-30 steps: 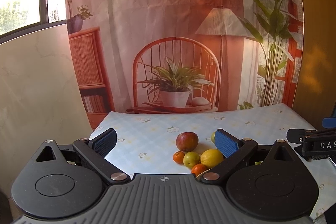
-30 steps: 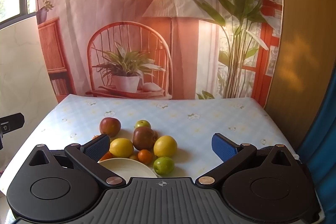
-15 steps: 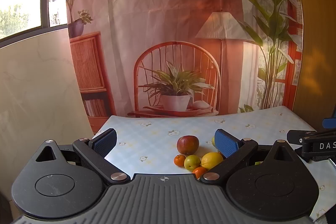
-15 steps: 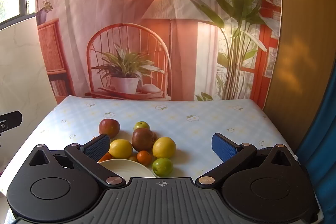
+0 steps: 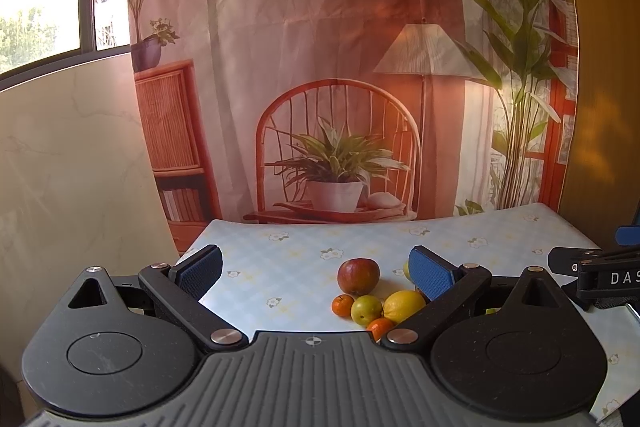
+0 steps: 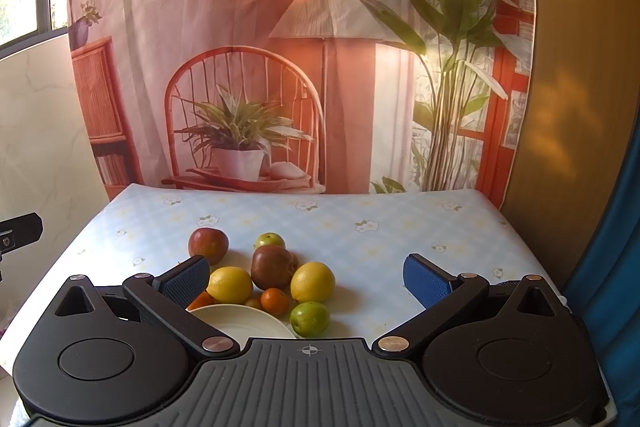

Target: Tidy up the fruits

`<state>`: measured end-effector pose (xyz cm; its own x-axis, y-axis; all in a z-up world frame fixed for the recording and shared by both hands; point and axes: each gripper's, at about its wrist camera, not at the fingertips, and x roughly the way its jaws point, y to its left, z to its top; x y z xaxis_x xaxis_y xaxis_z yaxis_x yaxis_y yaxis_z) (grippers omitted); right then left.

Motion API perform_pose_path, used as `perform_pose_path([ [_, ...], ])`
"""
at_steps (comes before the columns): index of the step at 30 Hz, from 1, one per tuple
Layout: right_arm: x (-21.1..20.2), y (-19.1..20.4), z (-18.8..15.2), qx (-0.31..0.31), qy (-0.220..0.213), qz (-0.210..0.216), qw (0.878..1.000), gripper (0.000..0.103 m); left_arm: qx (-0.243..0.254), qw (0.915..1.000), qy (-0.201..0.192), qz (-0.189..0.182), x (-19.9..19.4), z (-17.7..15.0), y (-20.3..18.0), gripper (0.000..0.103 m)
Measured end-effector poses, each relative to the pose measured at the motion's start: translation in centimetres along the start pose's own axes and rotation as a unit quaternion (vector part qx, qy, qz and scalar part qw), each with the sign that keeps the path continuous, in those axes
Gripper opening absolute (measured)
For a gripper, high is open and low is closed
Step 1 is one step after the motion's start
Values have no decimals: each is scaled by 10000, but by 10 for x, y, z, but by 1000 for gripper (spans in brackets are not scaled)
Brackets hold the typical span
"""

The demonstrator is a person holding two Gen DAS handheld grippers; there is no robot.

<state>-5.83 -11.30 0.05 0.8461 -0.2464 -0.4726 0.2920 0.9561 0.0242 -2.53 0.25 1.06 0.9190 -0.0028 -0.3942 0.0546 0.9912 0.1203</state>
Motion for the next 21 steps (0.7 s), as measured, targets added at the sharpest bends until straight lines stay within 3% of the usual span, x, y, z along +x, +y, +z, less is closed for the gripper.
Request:
perform_pose_path([
  [21,10,-6,1,73,16,77,9999,103,-213,9997,132,-20,15,2,9,101],
])
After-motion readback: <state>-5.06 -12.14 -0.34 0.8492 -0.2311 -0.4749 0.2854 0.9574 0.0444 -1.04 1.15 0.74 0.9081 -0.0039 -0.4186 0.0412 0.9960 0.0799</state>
